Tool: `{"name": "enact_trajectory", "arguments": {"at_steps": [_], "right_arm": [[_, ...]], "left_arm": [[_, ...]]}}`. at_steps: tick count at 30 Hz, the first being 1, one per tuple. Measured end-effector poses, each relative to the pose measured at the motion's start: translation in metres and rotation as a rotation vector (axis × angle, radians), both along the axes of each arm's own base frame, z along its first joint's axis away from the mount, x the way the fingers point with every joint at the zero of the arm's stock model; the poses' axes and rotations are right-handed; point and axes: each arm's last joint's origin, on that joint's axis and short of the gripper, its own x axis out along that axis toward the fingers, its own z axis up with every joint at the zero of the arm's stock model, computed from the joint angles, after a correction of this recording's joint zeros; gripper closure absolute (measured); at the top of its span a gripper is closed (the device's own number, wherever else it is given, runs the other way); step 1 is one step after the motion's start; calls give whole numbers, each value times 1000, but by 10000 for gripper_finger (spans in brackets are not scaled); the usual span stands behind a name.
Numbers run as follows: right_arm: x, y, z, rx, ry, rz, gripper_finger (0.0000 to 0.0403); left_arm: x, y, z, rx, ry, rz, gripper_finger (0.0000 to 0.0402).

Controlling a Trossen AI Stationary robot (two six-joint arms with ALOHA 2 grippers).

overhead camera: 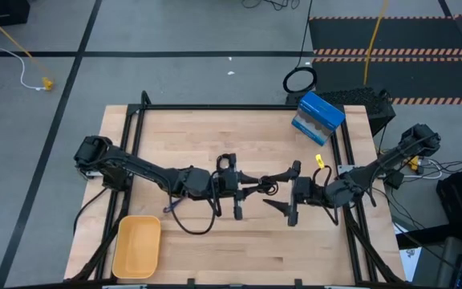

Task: Pick and place USB-C Cables
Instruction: Put the bottom black charger cable into the yellow bin

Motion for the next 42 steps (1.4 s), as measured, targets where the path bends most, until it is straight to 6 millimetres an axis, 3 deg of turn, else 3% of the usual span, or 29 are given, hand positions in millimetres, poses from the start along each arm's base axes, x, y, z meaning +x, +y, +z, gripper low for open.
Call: {"name": "enact_trajectory", "arguments": {"at_steps": [5, 13, 27, 42], "right_arm": [[0, 0, 0, 0, 2, 12, 93], [-10, -4, 2, 22, 36, 14, 93], [-33, -1, 8, 26, 77, 73, 94], [-35, -1, 7, 19, 87, 79, 94]], "left_arm": [[-2, -1, 2, -1, 0, -5, 355], [-26, -8, 24, 11, 49, -43, 355], [-92, -26, 61, -5, 188, -152, 355], [-171, -19, 66, -248, 488, -62, 355]]}}
